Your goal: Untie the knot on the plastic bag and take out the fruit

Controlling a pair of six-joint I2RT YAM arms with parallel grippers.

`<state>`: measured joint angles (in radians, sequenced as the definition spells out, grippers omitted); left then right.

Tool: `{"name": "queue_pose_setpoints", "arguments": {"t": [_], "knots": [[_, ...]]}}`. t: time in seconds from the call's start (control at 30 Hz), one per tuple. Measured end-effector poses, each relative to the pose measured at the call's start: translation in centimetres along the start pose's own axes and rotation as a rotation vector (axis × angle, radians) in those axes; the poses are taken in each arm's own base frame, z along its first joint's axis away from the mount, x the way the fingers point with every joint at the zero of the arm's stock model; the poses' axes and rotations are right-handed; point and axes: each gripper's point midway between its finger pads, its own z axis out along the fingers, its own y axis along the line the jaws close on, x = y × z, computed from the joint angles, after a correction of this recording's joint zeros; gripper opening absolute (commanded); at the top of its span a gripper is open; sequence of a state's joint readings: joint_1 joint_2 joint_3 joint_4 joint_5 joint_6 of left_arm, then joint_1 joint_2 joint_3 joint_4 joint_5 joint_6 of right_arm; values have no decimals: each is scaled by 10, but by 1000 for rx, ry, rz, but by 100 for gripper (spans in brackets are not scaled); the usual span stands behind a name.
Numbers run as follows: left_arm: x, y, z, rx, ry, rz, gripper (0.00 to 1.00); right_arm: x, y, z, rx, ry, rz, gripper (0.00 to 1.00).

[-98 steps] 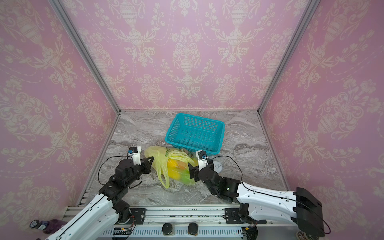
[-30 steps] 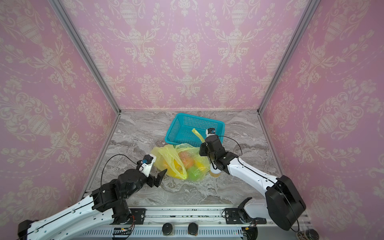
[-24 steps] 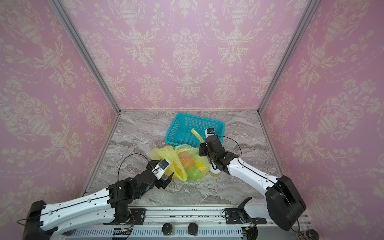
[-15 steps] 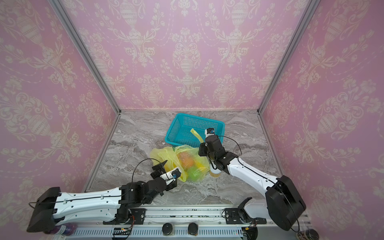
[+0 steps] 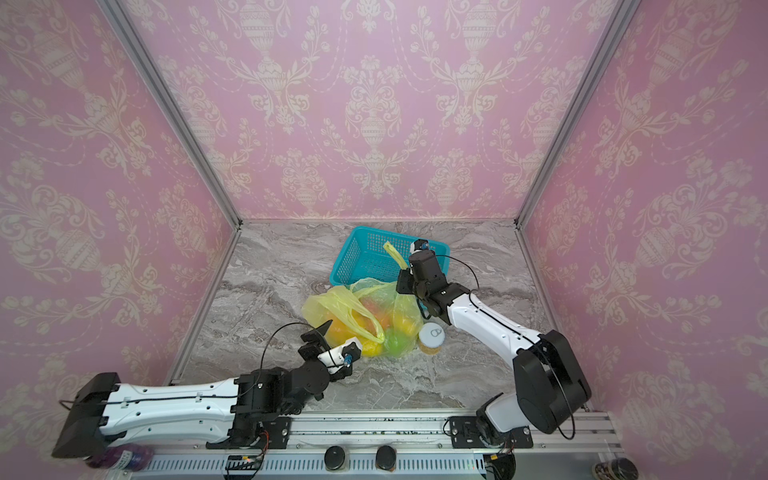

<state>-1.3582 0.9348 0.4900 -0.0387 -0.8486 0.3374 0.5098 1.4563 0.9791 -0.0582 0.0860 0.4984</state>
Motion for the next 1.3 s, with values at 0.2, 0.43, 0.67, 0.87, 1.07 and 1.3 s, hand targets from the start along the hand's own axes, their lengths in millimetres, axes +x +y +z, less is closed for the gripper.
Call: {"name": "queue_pose_setpoints", "arguments": {"t": [0.2,0.43,0.67,0.87,1.07,1.3], "knots": [[-17,-2,6,-17,-43,52,99,3,2,0,-17,12,1,0],[-28,-24,28,-27,-30,191,99,6,4,0,-28,23,3,0],[-43,-17,28,-68,-88,197,99,6,6,0,-39,26,4,0],[-60,-2,29,-66,-167,120,56,8,8,-13,-74,9,29,0],[-46,18,52,-104,-98,97,0,8,21,-32,-121,-20,33,0],[-33,62,55,-158,-75,-59,0,21,60,-45,-195,-21,-18,0]]}}
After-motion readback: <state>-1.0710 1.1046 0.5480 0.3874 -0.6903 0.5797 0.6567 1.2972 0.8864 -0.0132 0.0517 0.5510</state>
